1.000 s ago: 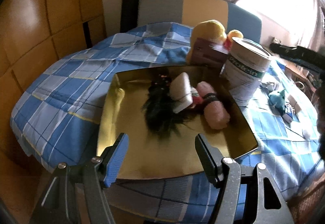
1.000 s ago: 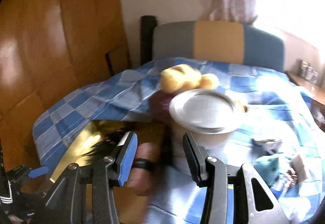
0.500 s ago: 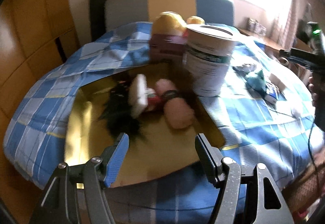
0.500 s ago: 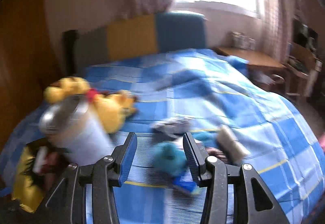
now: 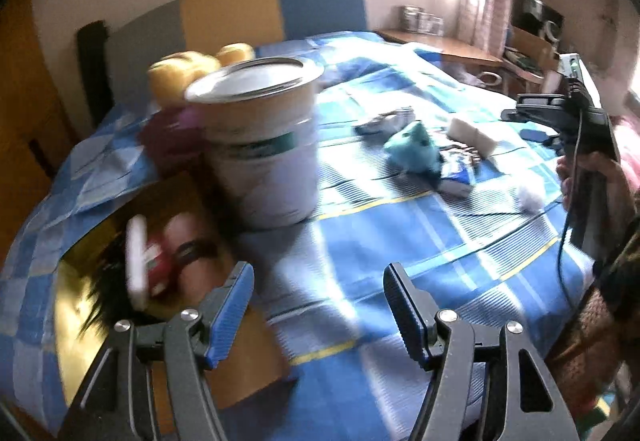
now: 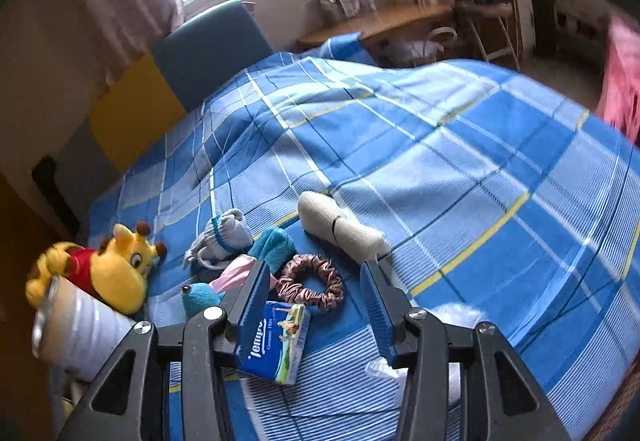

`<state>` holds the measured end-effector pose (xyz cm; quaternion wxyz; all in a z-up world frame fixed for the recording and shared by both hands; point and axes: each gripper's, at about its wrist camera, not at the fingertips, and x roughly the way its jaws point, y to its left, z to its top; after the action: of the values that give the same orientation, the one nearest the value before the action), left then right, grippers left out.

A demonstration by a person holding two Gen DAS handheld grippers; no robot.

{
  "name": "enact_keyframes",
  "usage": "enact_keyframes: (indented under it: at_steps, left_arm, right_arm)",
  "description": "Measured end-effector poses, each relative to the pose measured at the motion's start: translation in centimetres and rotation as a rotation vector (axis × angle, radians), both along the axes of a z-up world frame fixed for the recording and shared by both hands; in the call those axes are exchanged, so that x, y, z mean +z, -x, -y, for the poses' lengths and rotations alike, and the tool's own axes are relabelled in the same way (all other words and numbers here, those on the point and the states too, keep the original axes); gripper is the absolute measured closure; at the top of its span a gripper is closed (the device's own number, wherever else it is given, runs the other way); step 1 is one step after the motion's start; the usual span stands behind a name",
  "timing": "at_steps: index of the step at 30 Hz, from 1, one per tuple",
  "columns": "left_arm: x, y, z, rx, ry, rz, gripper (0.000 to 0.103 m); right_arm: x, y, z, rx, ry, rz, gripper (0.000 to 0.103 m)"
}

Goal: Organize soft objects
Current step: 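Move both tools away from the tray toward the remaining items on the bed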

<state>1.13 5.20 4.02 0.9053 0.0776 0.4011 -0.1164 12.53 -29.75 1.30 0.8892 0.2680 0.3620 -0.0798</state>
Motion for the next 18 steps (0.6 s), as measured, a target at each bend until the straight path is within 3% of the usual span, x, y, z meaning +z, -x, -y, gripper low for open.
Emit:
enact_keyframes:
  at_steps: [10,18]
  left_arm:
    - [-0.7,-6.6,7.1,-0.089,0.056,-0.041,0.035]
    - [-2.3,-11.4,11.4,-0.118,0.051,-0.058,0.026]
  right_arm:
    - [-0.4,0.2,0.4,-0.001,-0.108,-0.009,0.056]
    - [-1.1,0.2,1.3,0.000,-0.204,-0.016,0.056]
